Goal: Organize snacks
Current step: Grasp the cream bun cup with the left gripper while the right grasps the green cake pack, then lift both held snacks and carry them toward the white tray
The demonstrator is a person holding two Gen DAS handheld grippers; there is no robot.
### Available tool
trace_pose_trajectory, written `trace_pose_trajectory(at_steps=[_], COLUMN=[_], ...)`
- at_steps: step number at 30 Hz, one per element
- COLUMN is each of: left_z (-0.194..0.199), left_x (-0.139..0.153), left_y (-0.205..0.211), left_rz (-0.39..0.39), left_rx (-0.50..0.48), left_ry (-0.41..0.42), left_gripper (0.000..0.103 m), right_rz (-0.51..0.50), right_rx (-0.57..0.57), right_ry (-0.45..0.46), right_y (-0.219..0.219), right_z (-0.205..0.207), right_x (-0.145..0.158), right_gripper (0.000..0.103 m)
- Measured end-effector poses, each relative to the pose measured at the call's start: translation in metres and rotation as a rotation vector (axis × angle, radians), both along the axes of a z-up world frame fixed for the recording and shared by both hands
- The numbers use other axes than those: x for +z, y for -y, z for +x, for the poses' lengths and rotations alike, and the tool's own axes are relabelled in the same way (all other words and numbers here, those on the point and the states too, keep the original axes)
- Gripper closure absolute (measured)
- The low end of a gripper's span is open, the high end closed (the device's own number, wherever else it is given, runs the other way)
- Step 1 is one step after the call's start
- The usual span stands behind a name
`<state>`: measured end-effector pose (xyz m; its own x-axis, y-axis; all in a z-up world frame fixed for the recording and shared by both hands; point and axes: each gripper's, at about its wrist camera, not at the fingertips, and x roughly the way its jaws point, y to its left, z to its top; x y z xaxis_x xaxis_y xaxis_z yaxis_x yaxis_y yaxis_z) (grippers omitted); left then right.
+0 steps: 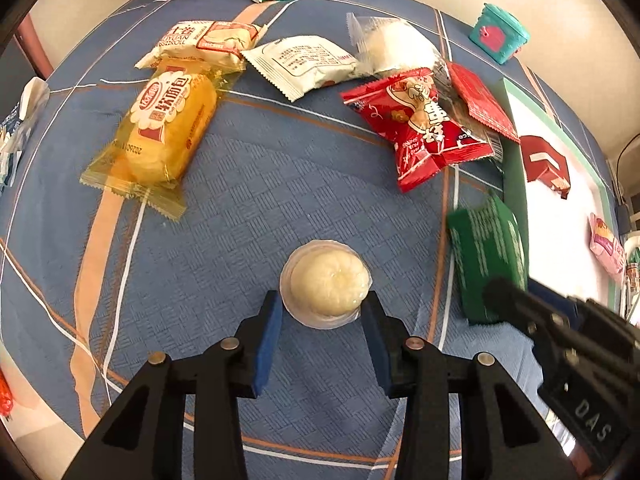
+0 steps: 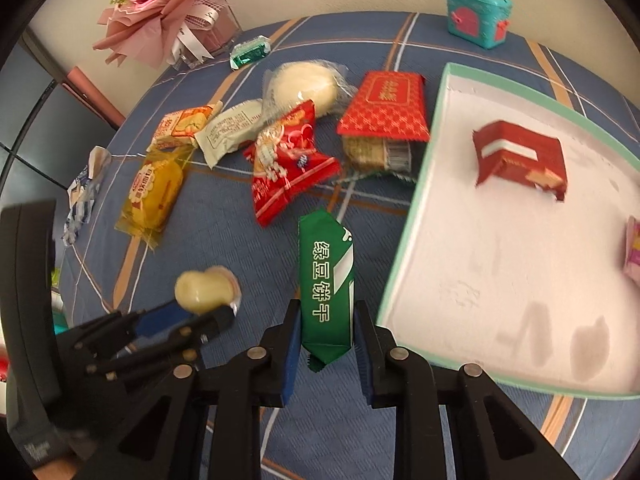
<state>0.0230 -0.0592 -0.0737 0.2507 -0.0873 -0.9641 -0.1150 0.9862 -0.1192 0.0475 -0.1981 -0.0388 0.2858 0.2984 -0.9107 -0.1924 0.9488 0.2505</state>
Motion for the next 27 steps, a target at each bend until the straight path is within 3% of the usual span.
trace_pose_trajectory(at_steps=[4, 15, 20, 25, 27], left_z=[0.007, 0.036, 0.043, 0.043, 0.042], left_x=[0.004, 0.005, 0.004, 0.008, 0.007], left_y=[-0.008, 0.017, 0.021, 0.022, 0.026], left_rz=[0.022, 0.126, 0.204, 0.197, 0.189], left_rx=[-0.007, -0.061, -0.069, -0.081, -0.096], left_ry=[0.011, 0.046, 0.059, 0.053, 0.058], left_gripper=[0.061, 0.054, 0.036, 0.042, 0.053], right_rz=[-0.008, -0.032, -0.031, -0.025, -0.020], right_rx=[-0.011, 0.007, 0.007, 0.007, 0.006], right_ry=[-0.013, -0.024, -0.027, -0.032, -0.036], right_y=[0.003, -0.004, -0.007, -0.006, -0.005], right_z=[-0.008, -0.008, -0.007, -0.006, -0.007], right_x=[-0.001, -0.005, -0.006, -0.006, -0.006], right_gripper=[0.077, 0.077, 0.077, 0.077, 0.077])
